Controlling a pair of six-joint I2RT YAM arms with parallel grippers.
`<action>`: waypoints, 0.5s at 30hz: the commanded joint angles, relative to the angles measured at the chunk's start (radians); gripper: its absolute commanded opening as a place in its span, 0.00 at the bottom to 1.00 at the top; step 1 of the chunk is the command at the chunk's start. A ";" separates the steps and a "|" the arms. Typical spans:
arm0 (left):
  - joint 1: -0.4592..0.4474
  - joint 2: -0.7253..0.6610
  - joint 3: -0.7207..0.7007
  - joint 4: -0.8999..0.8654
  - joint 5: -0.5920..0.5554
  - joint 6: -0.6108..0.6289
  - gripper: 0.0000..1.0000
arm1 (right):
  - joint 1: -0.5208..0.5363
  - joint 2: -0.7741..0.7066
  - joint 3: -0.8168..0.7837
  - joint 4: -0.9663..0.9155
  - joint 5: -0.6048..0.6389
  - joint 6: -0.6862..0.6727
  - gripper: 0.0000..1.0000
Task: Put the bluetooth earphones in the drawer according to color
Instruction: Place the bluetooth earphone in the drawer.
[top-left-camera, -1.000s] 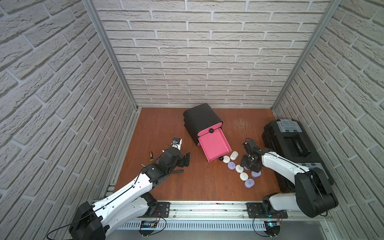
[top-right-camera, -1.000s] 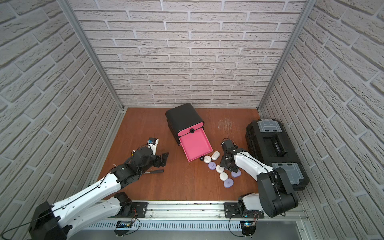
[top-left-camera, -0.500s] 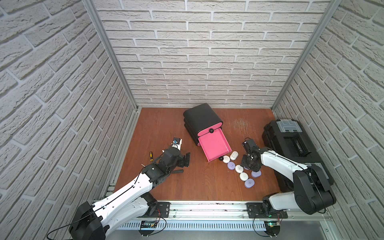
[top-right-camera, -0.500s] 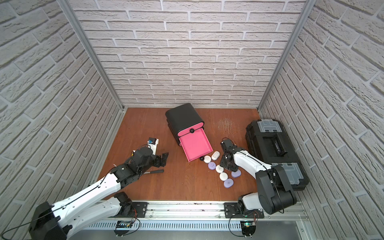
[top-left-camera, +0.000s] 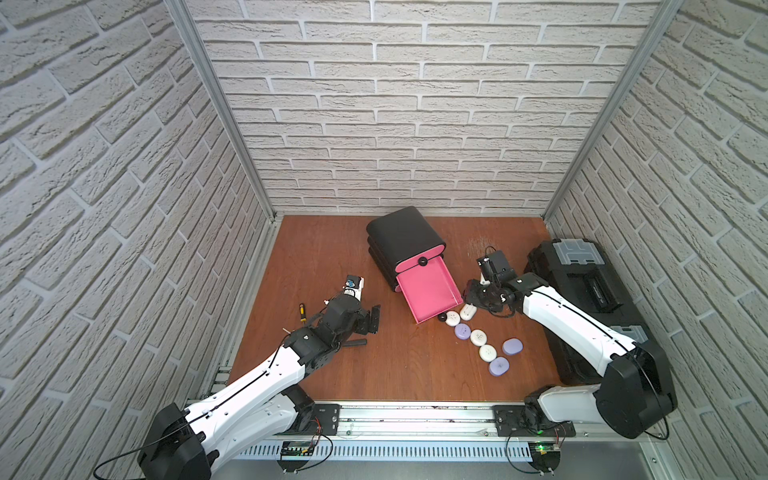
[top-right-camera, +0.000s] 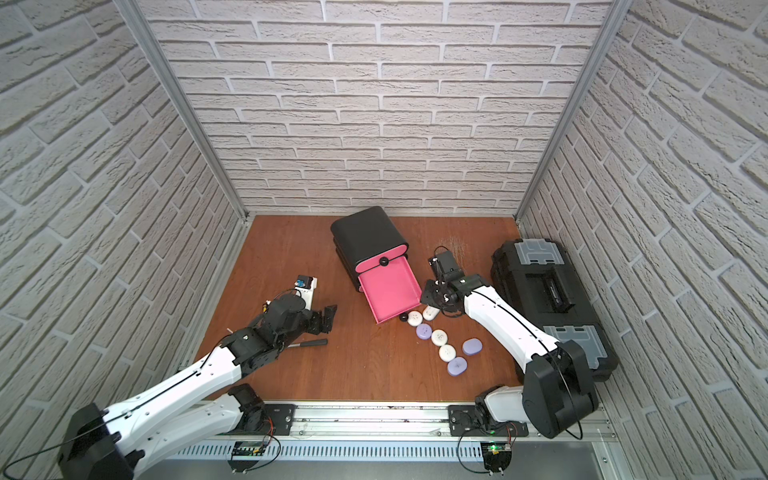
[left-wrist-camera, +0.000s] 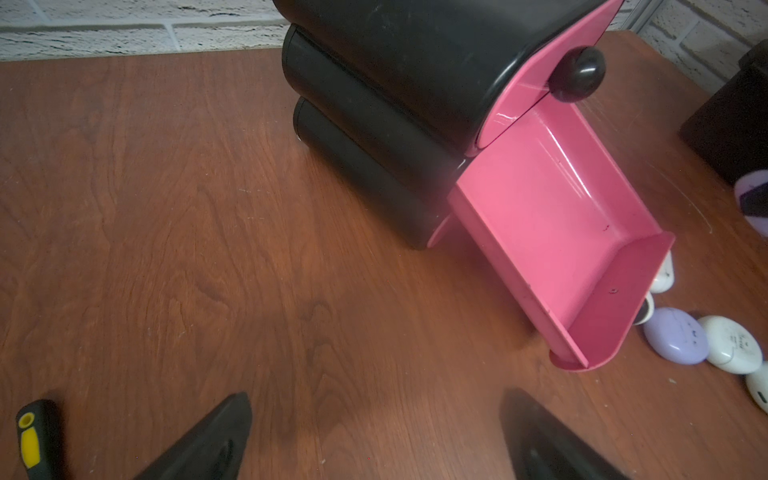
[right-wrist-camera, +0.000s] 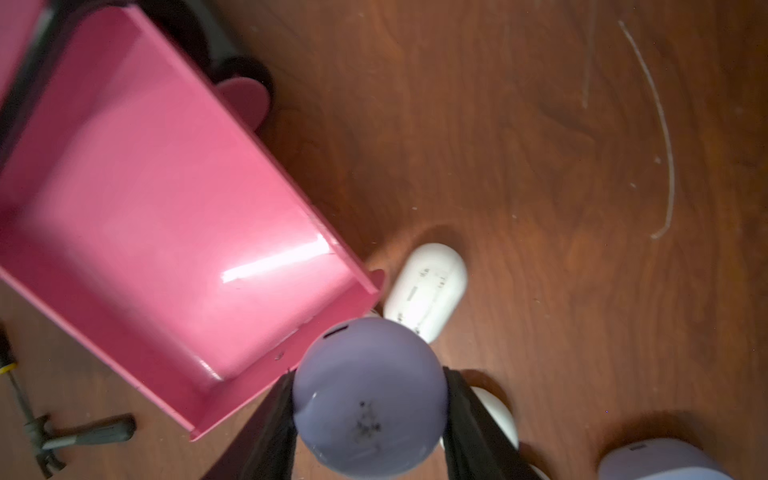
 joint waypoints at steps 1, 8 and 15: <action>-0.005 -0.003 0.004 0.017 -0.013 0.012 0.98 | 0.053 0.064 0.065 0.014 -0.008 -0.028 0.36; -0.006 -0.004 0.004 0.015 -0.016 0.013 0.98 | 0.118 0.249 0.178 0.029 -0.001 -0.041 0.36; -0.005 -0.005 0.006 0.012 -0.016 0.016 0.98 | 0.138 0.361 0.250 0.029 0.019 -0.053 0.45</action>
